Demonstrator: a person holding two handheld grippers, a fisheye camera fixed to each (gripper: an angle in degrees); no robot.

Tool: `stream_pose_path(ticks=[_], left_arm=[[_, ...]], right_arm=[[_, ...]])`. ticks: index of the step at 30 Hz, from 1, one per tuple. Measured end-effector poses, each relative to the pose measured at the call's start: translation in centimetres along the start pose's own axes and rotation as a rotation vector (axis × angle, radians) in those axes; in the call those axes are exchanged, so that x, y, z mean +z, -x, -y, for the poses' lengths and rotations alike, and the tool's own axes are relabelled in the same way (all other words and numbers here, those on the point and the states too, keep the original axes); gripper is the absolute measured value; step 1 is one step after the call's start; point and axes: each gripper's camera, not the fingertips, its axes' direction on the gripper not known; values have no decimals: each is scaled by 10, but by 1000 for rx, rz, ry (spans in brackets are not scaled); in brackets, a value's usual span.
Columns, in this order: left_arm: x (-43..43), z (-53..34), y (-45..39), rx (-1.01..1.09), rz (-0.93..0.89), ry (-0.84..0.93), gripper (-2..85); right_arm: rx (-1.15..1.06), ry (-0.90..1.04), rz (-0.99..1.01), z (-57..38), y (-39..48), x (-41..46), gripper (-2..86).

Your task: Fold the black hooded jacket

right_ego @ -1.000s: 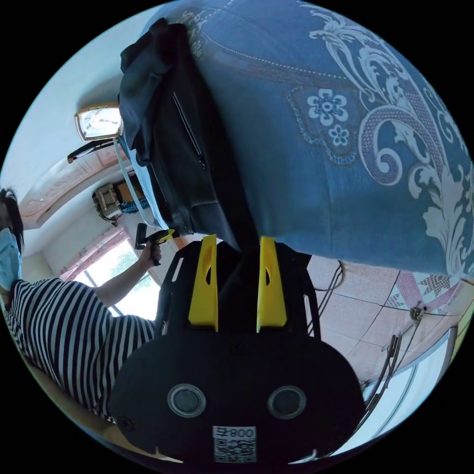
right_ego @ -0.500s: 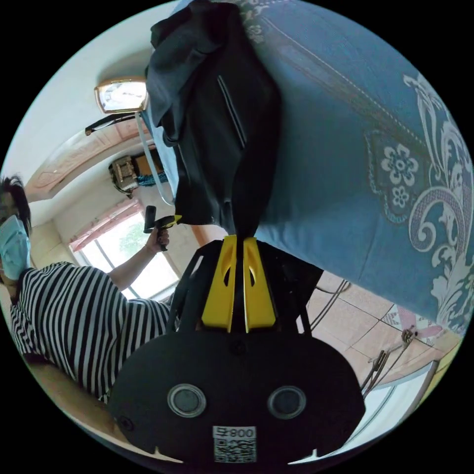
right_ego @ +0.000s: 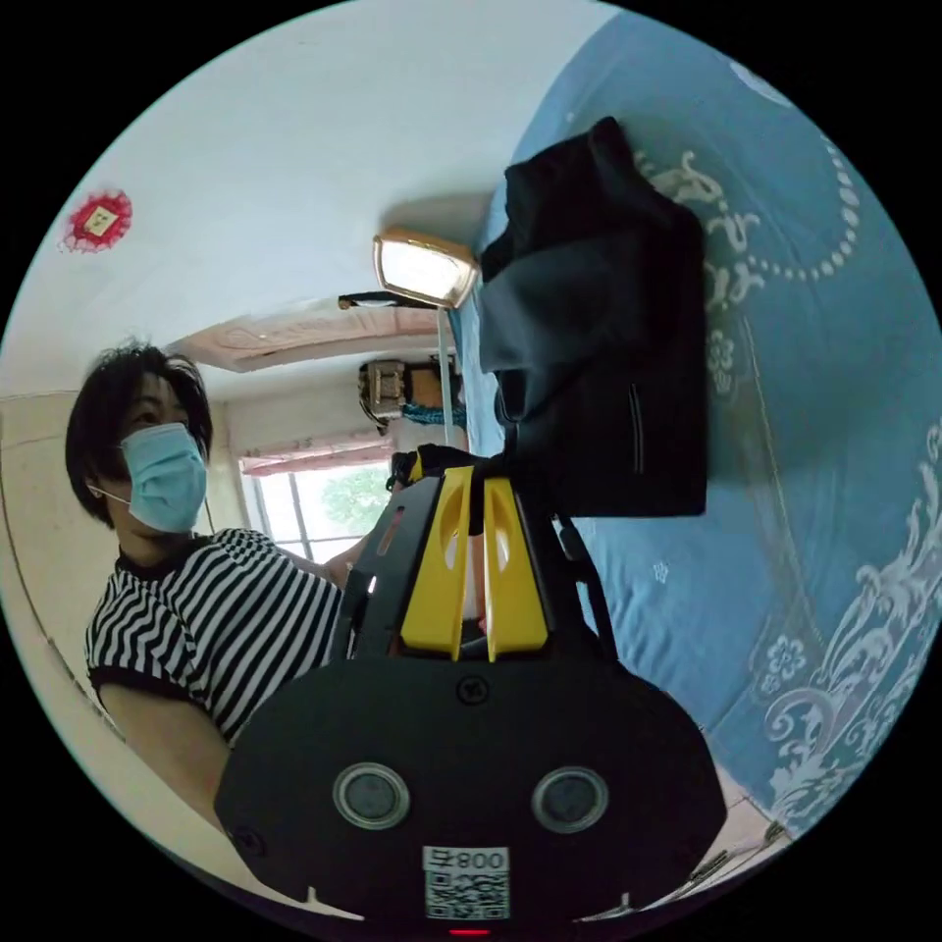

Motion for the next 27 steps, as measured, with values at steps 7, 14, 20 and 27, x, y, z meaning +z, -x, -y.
stream_pose_path(ticks=[7,14,20,27], left_arm=[[-2,95,-36,115,-38,-125,30],[18,202,-66,189,-3,-163,30],[41,276,-94,249,36,-157,30],[82,357,-86,179,106,-179,32]], right_arm=[[-119,-101,-23,75,32,-37,13],[-234,-113,-107,167,70,-51,12],[-287,-73,-193,243,100,-52,10],[-187,-71,-218,322,85,-50,10]])
